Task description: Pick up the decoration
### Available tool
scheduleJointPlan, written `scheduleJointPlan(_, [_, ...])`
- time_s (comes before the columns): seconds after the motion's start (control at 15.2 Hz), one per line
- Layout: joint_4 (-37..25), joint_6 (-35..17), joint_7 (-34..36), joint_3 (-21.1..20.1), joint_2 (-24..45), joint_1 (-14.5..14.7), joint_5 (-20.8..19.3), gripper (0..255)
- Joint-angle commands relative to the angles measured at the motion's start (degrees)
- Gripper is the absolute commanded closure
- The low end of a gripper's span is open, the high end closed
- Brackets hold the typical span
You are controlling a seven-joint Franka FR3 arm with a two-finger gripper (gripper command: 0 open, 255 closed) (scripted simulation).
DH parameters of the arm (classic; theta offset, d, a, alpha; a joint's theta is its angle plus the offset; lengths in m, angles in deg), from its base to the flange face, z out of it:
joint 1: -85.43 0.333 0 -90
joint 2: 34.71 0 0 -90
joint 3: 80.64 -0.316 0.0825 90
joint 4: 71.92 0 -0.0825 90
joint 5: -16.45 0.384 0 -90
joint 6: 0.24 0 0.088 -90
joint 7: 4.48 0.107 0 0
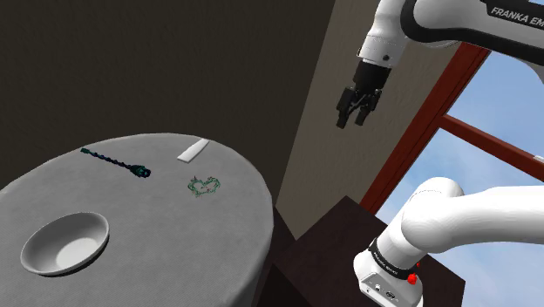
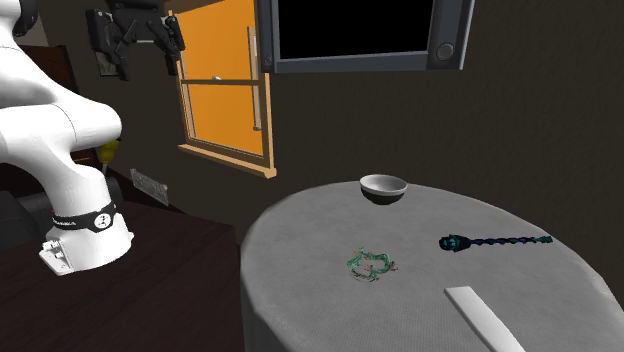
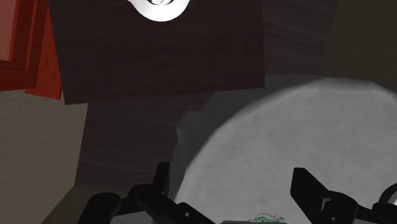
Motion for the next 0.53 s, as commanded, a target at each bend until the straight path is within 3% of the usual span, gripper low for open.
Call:
scheduleJointPlan(0.0, [0.0,0.0,0.0,0.0,0.0,0.0,0.0,0])
scheduleJointPlan(0.46, [1.59,-10.51,6.78,-4.99,10.54,0.47,4.75,0])
